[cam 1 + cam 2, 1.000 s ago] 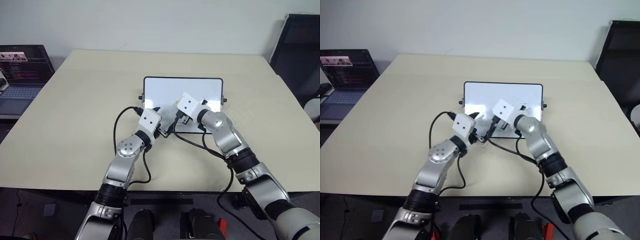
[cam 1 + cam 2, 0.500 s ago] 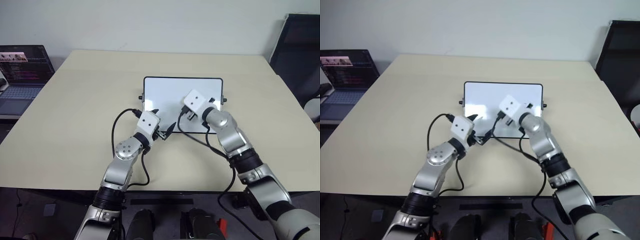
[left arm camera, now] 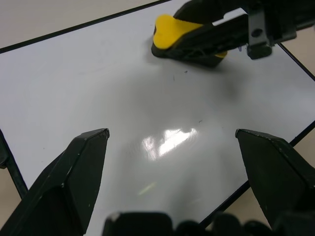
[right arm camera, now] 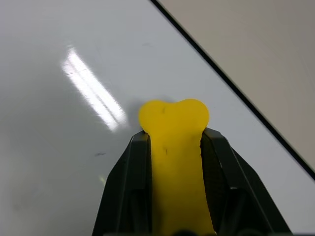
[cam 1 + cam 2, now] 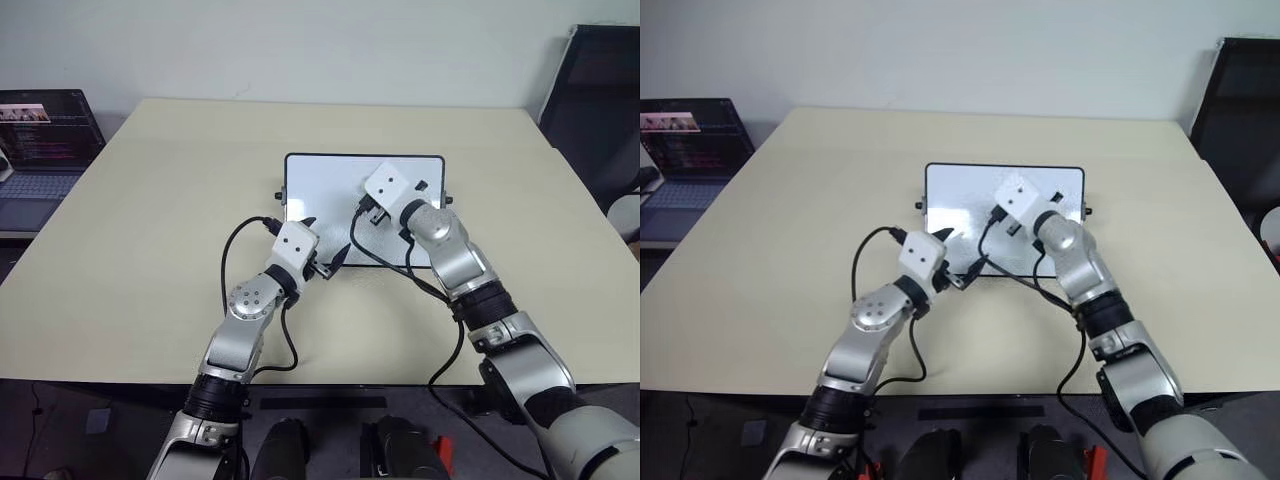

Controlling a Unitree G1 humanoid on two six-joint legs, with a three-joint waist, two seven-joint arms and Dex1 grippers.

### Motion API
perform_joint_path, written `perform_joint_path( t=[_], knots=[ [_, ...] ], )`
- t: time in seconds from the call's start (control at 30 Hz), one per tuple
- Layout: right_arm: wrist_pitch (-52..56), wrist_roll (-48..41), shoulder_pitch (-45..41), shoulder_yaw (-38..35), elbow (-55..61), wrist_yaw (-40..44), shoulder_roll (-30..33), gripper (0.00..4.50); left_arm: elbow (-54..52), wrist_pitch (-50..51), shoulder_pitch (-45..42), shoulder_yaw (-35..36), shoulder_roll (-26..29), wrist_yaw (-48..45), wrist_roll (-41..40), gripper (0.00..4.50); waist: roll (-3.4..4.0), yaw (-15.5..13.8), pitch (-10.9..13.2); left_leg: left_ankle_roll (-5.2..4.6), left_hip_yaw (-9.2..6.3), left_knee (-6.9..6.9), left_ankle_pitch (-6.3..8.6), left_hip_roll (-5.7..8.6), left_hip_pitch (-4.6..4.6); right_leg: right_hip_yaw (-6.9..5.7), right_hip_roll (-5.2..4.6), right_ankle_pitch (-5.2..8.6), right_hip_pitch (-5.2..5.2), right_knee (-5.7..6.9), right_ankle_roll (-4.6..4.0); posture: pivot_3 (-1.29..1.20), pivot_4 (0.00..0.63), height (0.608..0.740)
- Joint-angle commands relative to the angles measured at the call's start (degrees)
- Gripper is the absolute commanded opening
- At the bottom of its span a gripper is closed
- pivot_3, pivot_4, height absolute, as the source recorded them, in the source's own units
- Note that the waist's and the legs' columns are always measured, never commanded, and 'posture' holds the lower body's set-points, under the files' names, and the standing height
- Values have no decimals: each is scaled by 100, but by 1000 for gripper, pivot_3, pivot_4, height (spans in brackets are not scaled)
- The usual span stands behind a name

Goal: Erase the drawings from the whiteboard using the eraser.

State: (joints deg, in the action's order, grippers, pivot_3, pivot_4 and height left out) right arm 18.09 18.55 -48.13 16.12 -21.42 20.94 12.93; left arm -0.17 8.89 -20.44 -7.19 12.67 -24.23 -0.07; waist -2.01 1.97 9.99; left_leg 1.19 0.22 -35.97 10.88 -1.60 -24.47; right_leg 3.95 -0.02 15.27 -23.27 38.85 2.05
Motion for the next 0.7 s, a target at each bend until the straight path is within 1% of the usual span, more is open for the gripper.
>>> perform_joint_path(
  t=[0.03,0.3,0.43,0.57,0.7],
  knots=[
    [382,90,281,189,277,332,141,1018,-314,8,2,34,14,61,-13,4500,0,0,0,0,2,-1,0,0,2,2,0,0,0,1,0,0,150,740],
    [988,169,801,334,968,613,306,1018,-358,38,37,43,15,71,-10,4500,-1,-4,-1,-5,3,-9,-5,-2,11,3,1,1,9,3,2,0,150,740],
    [1123,155,891,350,1153,625,331,1018,-367,42,44,33,6,71,-8,4500,-2,-7,-1,-6,4,-9,-5,-1,11,4,1,1,9,3,2,0,150,740],
    [1118,79,812,212,1189,513,268,1018,-337,30,16,28,-2,59,-17,4500,-2,-7,-1,-6,4,-9,-5,-1,11,4,1,2,8,2,3,0,150,740],
    [1050,-99,944,-9,1565,421,250,1018,-354,23,33,15,5,27,-27,4500,-2,-8,-1,-6,4,-9,-5,-1,10,4,1,2,8,2,4,0,150,740]
  ],
)
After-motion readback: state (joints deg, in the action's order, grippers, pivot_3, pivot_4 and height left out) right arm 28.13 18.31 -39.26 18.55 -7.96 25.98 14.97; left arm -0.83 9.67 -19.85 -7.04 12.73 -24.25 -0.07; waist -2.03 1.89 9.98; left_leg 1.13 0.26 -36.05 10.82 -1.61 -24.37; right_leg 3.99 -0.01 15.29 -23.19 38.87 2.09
